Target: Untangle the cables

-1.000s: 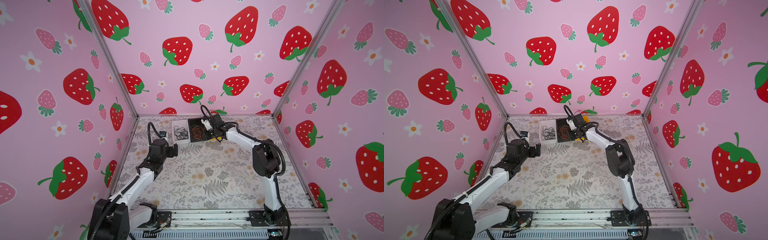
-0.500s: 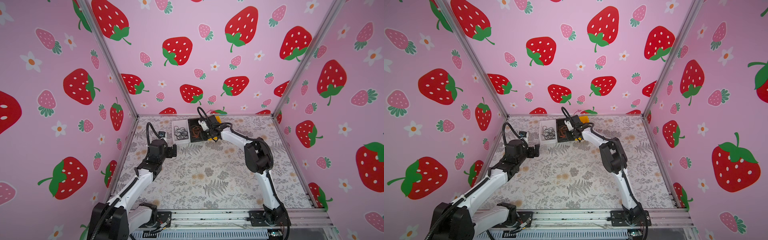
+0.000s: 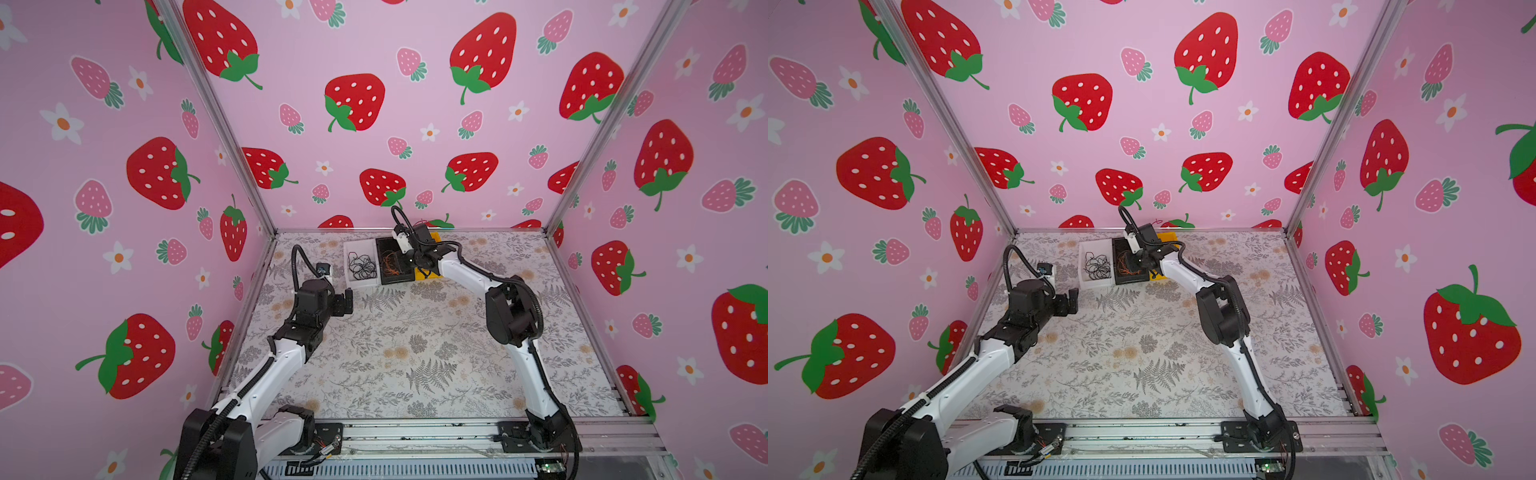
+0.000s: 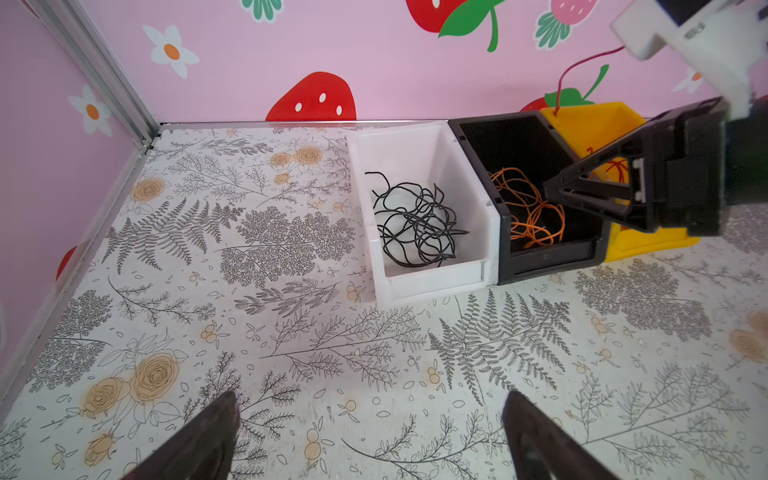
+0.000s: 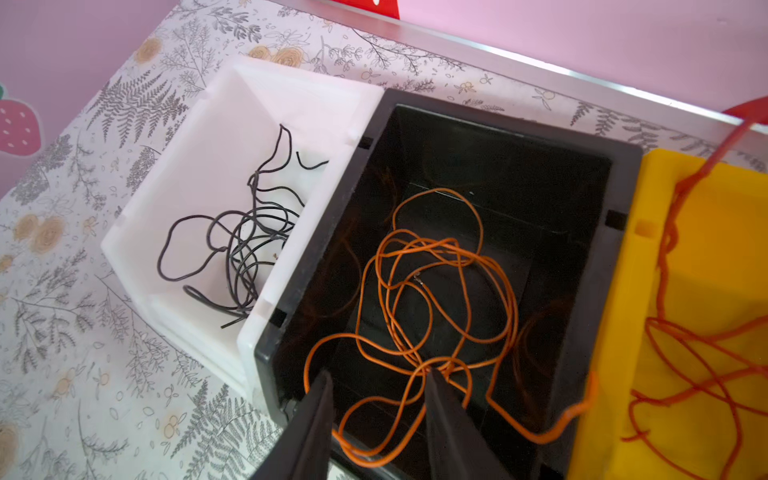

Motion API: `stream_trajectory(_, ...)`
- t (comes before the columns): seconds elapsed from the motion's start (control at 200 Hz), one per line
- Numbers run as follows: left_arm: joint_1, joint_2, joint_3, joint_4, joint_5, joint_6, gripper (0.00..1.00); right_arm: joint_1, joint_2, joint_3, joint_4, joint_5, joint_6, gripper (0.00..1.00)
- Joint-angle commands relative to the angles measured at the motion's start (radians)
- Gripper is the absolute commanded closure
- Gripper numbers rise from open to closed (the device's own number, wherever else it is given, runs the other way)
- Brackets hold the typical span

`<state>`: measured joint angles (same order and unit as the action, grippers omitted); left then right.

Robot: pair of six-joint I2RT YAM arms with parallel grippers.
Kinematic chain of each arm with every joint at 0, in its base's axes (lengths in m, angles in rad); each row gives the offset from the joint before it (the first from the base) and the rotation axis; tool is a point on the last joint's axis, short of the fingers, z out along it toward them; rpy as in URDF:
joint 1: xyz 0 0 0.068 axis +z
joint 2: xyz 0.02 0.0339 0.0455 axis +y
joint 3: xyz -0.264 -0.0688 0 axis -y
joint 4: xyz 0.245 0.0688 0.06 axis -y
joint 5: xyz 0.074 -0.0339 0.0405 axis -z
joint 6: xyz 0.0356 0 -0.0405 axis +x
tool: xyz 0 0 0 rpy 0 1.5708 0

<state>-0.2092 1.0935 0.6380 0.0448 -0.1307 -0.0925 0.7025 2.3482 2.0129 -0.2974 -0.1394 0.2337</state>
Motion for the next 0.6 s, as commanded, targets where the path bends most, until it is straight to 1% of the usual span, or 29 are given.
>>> stream_trajectory(0.0, 0.014, -0.021, 0.002, 0.004, -0.005, -0.012, 0.01, 0.013, -0.111, -0.054, -0.005, 0.047, -0.043, 0.49)
stream_trajectory(0.025, 0.017, -0.023, 0.003, 0.004, -0.004, -0.017, 0.01, 0.015, -0.140, -0.082, 0.008, 0.053, -0.046, 0.49)
stream_trajectory(0.04, 0.020, -0.025, 0.002, 0.004, -0.004, -0.020, 0.01, 0.015, -0.158, -0.101, 0.018, 0.055, -0.049, 0.45)
stream_trajectory(0.1, 0.030, -0.033, 0.001, 0.007, 0.003, -0.033, 0.01, 0.016, -0.242, -0.190, 0.076, 0.052, -0.065, 0.41)
stream_trajectory(0.18, 0.043, -0.047, -0.006, 0.011, 0.005, -0.040, 0.01, 0.017, -0.366, -0.334, 0.166, 0.056, -0.090, 0.41)
stream_trajectory(0.28, 0.054, -0.083, -0.026, 0.021, -0.004, -0.034, 0.01, 0.012, -0.529, -0.528, 0.282, 0.103, -0.114, 0.39)
stream_trajectory(0.345, 0.060, -0.111, -0.050, 0.025, -0.017, -0.028, 0.01, 0.007, -0.640, -0.658, 0.351, 0.134, -0.127, 0.37)
stream_trajectory(0.405, 0.071, -0.140, -0.072, 0.024, -0.033, -0.028, 0.01, 0.000, -0.729, -0.767, 0.390, 0.164, -0.145, 0.33)
stream_trajectory(0.505, 0.092, -0.202, -0.132, 0.043, -0.070, -0.026, 0.01, -0.010, -0.891, -0.978, 0.458, 0.271, -0.180, 0.19)
stream_trajectory(0.535, 0.094, -0.220, -0.149, 0.044, -0.086, -0.019, 0.01, -0.015, -0.948, -1.052, 0.490, 0.321, -0.179, 0.12)
stream_trajectory(0.565, 0.094, -0.235, -0.164, 0.038, -0.103, -0.007, 0.01, -0.020, -1.008, -1.130, 0.528, 0.380, -0.172, 0.01)
stream_trajectory(0.595, 0.094, -0.246, -0.174, 0.034, -0.127, 0.002, 0.01, -0.029, -1.067, -1.215, 0.583, 0.430, -0.174, 0.01)
